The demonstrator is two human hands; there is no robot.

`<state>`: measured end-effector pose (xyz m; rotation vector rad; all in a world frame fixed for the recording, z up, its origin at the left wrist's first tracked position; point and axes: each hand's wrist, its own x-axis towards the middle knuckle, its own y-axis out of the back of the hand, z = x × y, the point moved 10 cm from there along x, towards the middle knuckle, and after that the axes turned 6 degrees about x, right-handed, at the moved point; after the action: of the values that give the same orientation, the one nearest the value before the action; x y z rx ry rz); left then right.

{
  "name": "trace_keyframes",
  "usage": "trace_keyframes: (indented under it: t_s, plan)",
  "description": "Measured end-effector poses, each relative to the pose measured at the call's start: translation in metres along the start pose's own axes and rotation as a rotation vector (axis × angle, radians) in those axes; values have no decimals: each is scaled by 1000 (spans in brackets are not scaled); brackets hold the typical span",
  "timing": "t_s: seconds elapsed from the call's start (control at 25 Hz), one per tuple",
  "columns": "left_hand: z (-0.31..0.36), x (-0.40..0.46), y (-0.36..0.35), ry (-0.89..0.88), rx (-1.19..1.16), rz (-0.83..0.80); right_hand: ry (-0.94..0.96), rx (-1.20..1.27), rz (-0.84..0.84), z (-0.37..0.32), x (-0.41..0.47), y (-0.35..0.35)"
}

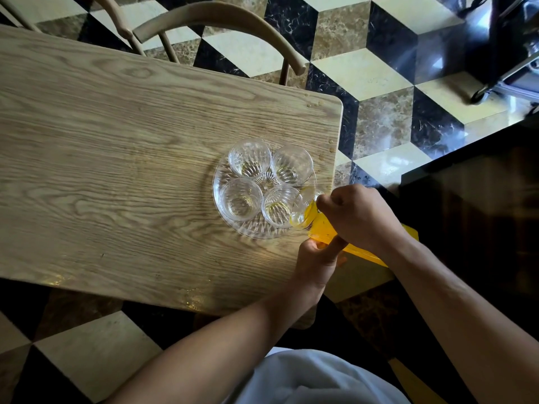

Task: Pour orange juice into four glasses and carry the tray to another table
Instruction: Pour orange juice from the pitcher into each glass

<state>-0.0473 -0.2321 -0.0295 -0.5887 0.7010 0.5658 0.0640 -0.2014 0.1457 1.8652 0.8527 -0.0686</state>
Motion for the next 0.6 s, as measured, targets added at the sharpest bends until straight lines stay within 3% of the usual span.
trace_keyframes:
  t_s: [0.6]
  plan:
    - [-3,-4,-9,71,-109,-45,-33,-50,-20,-1,7,-4]
